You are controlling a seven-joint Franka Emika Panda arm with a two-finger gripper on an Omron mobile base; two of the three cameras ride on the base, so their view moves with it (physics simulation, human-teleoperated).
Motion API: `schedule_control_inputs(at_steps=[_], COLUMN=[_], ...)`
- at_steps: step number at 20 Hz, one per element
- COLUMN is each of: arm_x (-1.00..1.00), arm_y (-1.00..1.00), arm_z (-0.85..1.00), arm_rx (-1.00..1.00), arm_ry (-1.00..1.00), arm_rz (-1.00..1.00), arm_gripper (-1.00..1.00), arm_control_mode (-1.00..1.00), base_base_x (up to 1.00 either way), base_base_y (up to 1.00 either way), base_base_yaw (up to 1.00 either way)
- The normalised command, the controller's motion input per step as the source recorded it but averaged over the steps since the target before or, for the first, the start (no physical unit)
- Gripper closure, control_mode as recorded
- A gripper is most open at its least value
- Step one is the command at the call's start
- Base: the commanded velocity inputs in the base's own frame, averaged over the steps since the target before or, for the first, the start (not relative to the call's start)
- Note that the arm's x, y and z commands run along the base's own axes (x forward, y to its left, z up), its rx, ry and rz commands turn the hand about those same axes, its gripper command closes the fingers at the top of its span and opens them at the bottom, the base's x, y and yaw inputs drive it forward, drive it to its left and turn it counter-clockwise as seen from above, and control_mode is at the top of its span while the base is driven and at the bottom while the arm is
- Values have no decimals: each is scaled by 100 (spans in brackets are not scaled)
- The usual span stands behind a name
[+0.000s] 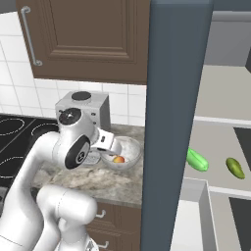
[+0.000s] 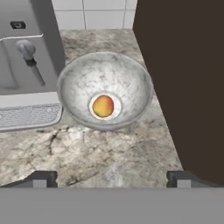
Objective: Take the mango, corn, and mango from the freezer and place them in the bowl on the counter.
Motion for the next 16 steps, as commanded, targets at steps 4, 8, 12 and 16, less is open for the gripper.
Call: schedule_control_inputs(at_steps=[4, 8, 12, 16], arm_x=[-43, -55, -56, -62], arm_y=[26, 27, 41, 35], arm_z=[54, 45, 38, 34], arm_rx=[1, 1, 0, 2], arm_ry=[0, 0, 0, 0], arm_rz=[0, 0, 0, 0], arm_gripper=[-100, -100, -100, -100], arm_control_mode=[-100, -100, -100, -100], base_base_x=[0, 0, 0, 0], base_base_y=[0, 0, 0, 0], base_base_yaw=[0, 0, 0, 0])
